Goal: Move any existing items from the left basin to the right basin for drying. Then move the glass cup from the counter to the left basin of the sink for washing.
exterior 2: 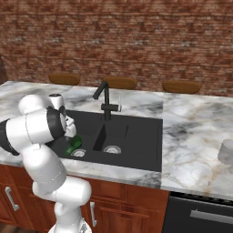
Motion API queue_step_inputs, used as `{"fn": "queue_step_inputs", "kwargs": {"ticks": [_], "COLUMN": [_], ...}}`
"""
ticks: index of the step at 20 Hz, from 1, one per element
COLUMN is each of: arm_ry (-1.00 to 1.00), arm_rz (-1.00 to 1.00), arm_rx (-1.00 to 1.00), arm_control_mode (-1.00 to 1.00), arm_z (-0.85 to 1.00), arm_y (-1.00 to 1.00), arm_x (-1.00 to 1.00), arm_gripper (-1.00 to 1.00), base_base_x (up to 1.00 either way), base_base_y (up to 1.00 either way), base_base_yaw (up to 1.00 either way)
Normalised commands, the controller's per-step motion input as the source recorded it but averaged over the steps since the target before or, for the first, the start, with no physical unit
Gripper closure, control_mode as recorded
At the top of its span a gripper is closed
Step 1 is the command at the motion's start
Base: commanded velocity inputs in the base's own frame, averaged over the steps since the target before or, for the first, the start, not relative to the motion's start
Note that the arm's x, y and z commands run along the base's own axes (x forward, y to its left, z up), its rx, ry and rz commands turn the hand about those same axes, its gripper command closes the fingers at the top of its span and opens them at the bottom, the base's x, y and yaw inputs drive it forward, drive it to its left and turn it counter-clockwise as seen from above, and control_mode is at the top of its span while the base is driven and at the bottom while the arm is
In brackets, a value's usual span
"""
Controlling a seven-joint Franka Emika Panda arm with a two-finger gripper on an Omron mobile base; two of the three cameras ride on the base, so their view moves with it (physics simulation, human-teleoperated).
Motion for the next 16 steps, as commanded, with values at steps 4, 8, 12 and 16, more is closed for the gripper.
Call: {"fn": "queue_step_inputs", "kwargs": {"ticks": [4,8,12,16], "arm_ry": [0.02,0.02,0.0,0.01], "arm_rz": [0.0,0.0,0.0,0.0], "arm_rx": [-0.02,-0.03,-0.04,-0.03], "arm_control_mode": [-1.0,-1.0,-1.0,-1.0], "arm_z": [-0.17,-0.19,-0.22,-0.24], "arm_y": [0.09,0.12,0.09,0.12], "arm_x": [0.21,0.26,0.24,0.24], "arm_gripper": [-1.0,-1.0,-1.0,-1.0], "base_base_x": [0.0,0.0,0.0,0.0], "base_base_y": [0.0,0.0,0.0,0.0], "base_base_yaw": [0.0,0.0,0.0,0.0]}}
